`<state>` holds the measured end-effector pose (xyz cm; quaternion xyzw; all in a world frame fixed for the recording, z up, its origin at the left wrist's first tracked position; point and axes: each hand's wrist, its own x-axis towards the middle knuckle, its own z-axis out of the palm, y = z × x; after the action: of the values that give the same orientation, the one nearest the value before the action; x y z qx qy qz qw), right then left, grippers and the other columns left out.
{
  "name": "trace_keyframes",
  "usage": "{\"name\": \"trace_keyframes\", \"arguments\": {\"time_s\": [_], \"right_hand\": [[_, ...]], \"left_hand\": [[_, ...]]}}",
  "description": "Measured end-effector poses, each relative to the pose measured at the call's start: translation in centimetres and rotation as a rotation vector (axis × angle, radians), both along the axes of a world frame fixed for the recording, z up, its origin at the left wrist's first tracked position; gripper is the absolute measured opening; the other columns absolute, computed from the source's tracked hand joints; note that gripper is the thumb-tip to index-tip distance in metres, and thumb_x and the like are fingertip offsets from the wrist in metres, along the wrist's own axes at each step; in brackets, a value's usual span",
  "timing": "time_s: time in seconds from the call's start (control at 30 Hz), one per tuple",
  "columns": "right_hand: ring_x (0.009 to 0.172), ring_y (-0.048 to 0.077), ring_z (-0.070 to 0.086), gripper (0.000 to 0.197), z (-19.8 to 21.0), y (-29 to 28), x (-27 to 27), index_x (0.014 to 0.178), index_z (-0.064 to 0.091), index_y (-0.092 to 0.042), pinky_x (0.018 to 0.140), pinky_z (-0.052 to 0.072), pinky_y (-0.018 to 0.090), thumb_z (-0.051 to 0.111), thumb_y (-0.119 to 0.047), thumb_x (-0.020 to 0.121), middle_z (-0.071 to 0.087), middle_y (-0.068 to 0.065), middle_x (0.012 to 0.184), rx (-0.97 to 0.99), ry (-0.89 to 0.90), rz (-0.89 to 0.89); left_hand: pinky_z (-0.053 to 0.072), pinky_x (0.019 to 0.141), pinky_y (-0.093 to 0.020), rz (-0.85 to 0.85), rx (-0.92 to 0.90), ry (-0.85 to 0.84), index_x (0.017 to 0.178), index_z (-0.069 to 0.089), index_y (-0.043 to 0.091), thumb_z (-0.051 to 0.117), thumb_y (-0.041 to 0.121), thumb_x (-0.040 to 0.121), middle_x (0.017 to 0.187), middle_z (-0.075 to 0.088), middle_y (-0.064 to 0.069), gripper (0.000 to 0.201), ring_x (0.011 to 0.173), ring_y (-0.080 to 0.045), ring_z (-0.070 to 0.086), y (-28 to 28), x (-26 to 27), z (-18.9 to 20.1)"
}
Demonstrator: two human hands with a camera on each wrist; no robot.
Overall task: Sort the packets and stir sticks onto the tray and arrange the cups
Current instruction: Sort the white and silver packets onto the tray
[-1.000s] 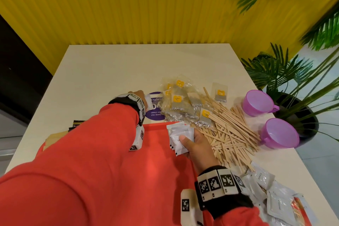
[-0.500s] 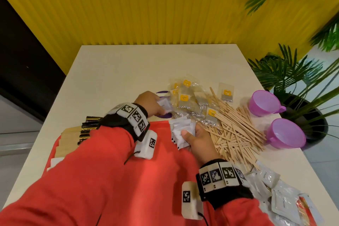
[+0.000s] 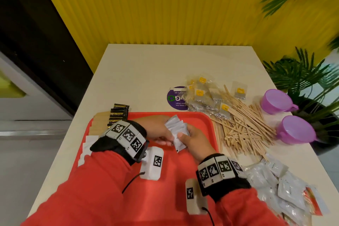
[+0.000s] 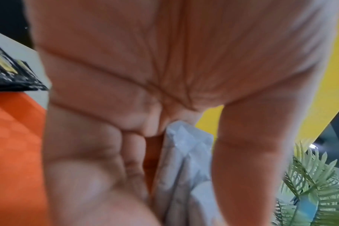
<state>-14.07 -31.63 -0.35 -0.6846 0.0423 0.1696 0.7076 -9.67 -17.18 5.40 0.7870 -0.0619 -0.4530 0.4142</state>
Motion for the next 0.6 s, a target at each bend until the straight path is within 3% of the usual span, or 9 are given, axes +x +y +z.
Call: {"name": "trace_keyframes", "arguments": {"time_s": [0.07, 0.2, 0.27, 0.33, 0.37, 0.43, 0.5, 0.6], "right_hand": [[0.070, 0.001, 0.058, 0.029, 0.5, 0.7, -0.8, 0.101, 0.057, -0.012, 0.064, 0.046, 0.013, 0.043, 0.009, 0.089, 0.063, -0.001, 0.085, -0.087, -0.009, 0.059], [0.082, 0.013, 0.058, 0.035, 0.9, 2.5, -2.1, 0.114, 0.056, -0.012, 0.070, 0.045, 0.017, 0.039, 0.007, 0.091, 0.062, 0.001, 0.094, -0.215, -0.003, 0.159], [0.084, 0.016, 0.058, 0.034, 1.0, 3.7, -2.9, 0.109, 0.057, -0.016, 0.073, 0.045, 0.024, 0.039, 0.005, 0.091, 0.063, 0.004, 0.095, -0.217, 0.014, 0.180], [0.084, 0.016, 0.058, 0.031, 1.1, 5.0, -3.5, 0.105, 0.059, -0.017, 0.073, 0.045, 0.024, 0.041, 0.004, 0.091, 0.064, 0.006, 0.096, -0.244, 0.029, 0.205], [0.082, 0.015, 0.058, 0.030, 1.2, 5.6, -3.7, 0.106, 0.061, -0.014, 0.070, 0.045, 0.022, 0.042, 0.004, 0.090, 0.064, 0.006, 0.095, -0.271, 0.037, 0.215], [0.077, 0.014, 0.057, 0.023, 1.4, 7.0, -4.4, 0.103, 0.065, -0.005, 0.067, 0.045, 0.020, 0.049, 0.002, 0.088, 0.066, 0.009, 0.091, -0.317, 0.055, 0.212], [0.069, 0.011, 0.057, 0.015, 1.5, 8.5, -5.1, 0.088, 0.067, -0.009, 0.065, 0.044, 0.021, 0.055, -0.001, 0.085, 0.066, 0.005, 0.081, -0.362, 0.072, 0.220], [0.050, 0.000, 0.048, 0.020, 1.9, 10.7, -6.3, 0.069, 0.059, -0.018, 0.047, 0.036, 0.011, 0.059, -0.003, 0.084, 0.053, -0.006, 0.062, -0.458, 0.088, 0.277]], "left_hand": [[0.040, 0.039, -0.012, 0.021, 0.005, -0.028, 0.081, 0.052, 0.011, 0.050, -0.012, 0.086, 0.068, 0.058, -0.010, 0.023, 0.042, -0.003, 0.054, 0.8, -0.9, 0.2], [0.042, 0.043, -0.013, -0.012, 0.087, -0.113, 0.090, 0.052, 0.015, 0.057, -0.008, 0.084, 0.068, 0.062, -0.001, 0.024, 0.045, 0.000, 0.057, 2.6, -2.5, 0.0], [0.041, 0.041, -0.012, -0.007, 0.107, -0.088, 0.093, 0.050, 0.013, 0.054, -0.006, 0.087, 0.068, 0.061, 0.000, 0.021, 0.043, 0.002, 0.056, 3.8, -3.4, -0.1], [0.042, 0.042, -0.012, 0.017, 0.129, -0.085, 0.087, 0.050, 0.016, 0.054, -0.003, 0.088, 0.068, 0.059, -0.001, 0.020, 0.045, 0.001, 0.056, 5.1, -4.3, -0.2], [0.045, 0.048, -0.013, 0.013, 0.159, -0.104, 0.085, 0.051, 0.018, 0.056, 0.000, 0.088, 0.071, 0.060, -0.001, 0.019, 0.051, -0.002, 0.058, 5.8, -4.7, -0.2], [0.049, 0.072, -0.022, -0.025, 0.233, -0.181, 0.091, 0.055, 0.018, 0.063, 0.008, 0.085, 0.087, 0.064, -0.002, 0.014, 0.075, -0.012, 0.062, 7.7, -5.4, -0.3], [0.045, 0.088, -0.030, -0.066, 0.296, -0.204, 0.104, 0.057, 0.013, 0.067, 0.014, 0.082, 0.104, 0.065, -0.005, 0.024, 0.098, -0.020, 0.061, 9.6, -6.0, -0.5], [0.043, 0.093, -0.032, -0.099, 0.350, -0.232, 0.120, 0.053, 0.014, 0.072, 0.020, 0.078, 0.118, 0.060, -0.004, 0.046, 0.108, -0.021, 0.057, 11.9, -7.1, -0.8]]}}
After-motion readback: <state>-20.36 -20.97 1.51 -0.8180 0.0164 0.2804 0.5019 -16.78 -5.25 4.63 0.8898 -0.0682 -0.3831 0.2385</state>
